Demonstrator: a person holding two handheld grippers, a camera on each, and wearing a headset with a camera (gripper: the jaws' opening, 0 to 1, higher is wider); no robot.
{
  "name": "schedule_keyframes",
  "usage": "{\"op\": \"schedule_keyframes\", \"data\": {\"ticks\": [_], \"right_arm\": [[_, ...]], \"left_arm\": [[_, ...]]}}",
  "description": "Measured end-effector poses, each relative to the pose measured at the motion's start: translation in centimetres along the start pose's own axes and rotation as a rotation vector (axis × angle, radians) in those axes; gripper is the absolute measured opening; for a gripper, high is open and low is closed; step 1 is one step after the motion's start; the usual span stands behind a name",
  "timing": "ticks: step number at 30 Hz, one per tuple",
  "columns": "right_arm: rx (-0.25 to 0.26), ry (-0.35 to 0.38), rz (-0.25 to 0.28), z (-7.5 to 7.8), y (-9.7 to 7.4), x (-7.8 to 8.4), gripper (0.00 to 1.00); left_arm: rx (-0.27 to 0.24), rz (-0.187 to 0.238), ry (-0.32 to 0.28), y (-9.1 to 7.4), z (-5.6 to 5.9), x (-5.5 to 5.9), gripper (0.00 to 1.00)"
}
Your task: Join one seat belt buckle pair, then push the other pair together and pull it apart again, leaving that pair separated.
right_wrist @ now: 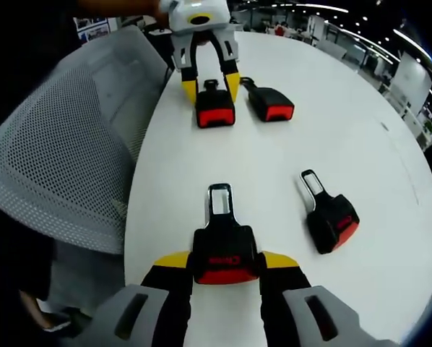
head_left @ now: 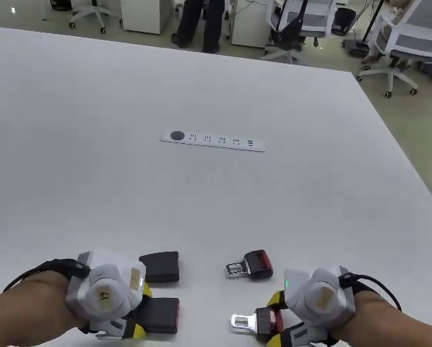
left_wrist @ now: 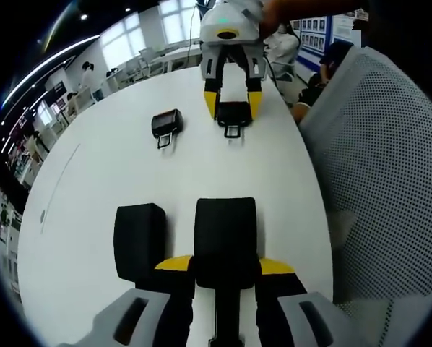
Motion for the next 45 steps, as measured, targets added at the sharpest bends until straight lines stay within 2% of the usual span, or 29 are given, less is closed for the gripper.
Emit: {"op": "schedule_keyframes", "data": {"ticks": [4,9,15,24,36,45], "right_arm": [[-0.001,-0.002,0.007,0.0,0.0,0.0,0.33],[0.003,-0.002,0.008,-0.1,-0.1,-0.1,0.33],[0.002,-0.009,-0.015,0.0,-0.1,-0.3,0.33],[0.011,0.0,-0.033,0.0,0.2,-1.0,0.32],[0.019,-0.016,-0.009,0.0,1.8,-3.3,0.32],[0.016,-0.014,0.029,-0.5,3.4,-6.0,0.32]], "left_arm": [[0.011,-0.005,0.011,0.1,-0.1,-0.1,0.33],[0.016,0.006,-0.011,0.1,-0.1,0.0,0.33],[0.018,-0.017,-0.001,0.2,0.0,-0.3,0.33],[0.02,-0.02,-0.02,0.3,0.0,-0.2,0.33],[0.029,-0.022,-0.034,0.2,0.1,-0.5,0.33],[0.028,-0.025,-0.038,0.3,0.0,-0.3,0.33]]}}
Point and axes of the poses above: the centre of the closed fingertips' face, and the gripper's own axes: y roughly forward along the fingers, z roughly to its right, x roughly out of its underside, the point moved 8 cm from there along -y, roughly backward along the fingers, and after that the axes turned 2 degrees about -y, right-handed, at the moved point
